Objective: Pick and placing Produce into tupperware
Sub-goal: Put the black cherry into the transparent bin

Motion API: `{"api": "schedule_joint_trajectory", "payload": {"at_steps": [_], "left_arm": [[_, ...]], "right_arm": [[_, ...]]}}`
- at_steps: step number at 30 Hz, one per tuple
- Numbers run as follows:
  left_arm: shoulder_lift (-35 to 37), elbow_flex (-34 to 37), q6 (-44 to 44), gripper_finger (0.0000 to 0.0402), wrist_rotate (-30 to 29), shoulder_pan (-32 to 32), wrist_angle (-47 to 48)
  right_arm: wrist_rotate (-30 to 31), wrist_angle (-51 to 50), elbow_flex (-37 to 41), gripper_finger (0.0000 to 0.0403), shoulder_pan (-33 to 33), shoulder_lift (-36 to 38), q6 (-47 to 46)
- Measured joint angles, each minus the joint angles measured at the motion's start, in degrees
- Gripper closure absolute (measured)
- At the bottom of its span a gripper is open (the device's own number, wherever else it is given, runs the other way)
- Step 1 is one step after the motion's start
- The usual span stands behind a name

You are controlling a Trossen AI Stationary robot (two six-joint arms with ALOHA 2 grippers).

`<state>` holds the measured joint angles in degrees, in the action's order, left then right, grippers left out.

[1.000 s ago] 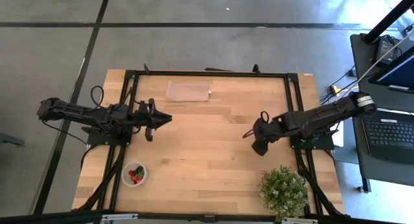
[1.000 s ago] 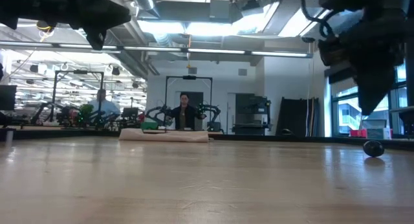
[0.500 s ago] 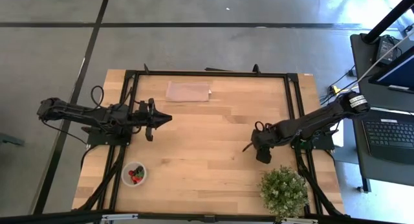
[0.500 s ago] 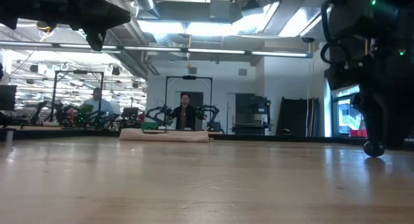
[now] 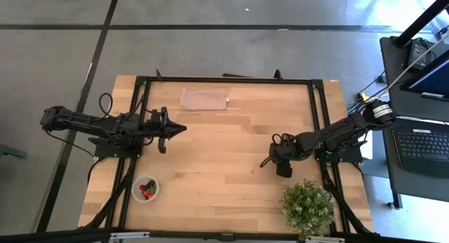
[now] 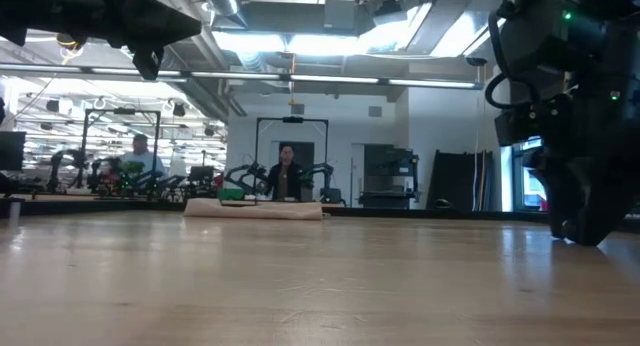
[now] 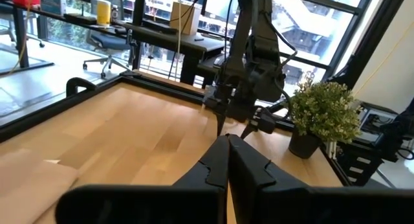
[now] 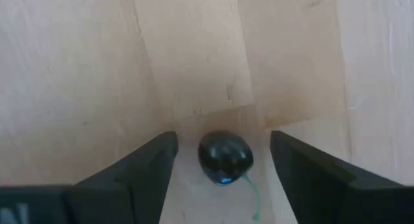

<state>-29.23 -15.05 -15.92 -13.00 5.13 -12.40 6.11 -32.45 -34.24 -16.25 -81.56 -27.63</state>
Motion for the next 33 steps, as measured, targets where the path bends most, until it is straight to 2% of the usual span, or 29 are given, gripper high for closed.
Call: {"api": "schedule_joint_trajectory", "payload": {"at_steps": [18, 27, 33], "left_arm": [[0.0, 0.0, 0.0, 0.0363, 0.0, 0.0, 0.37], [0.0, 0.0, 0.0, 0.0343, -0.02, -0.02, 0.38], [0.0, 0.0, 0.02, 0.0331, -0.02, 0.0, 0.37]], "right_arm": [[-0.32, -0.47, 0.02, 0.0289, -0.02, -0.11, -3.31], [-0.31, -1.04, -1.24, 0.0289, 0.22, -0.33, -6.82], [-0.07, -0.36, -10.93, 0.0288, 3.39, -0.35, -4.38]]}}
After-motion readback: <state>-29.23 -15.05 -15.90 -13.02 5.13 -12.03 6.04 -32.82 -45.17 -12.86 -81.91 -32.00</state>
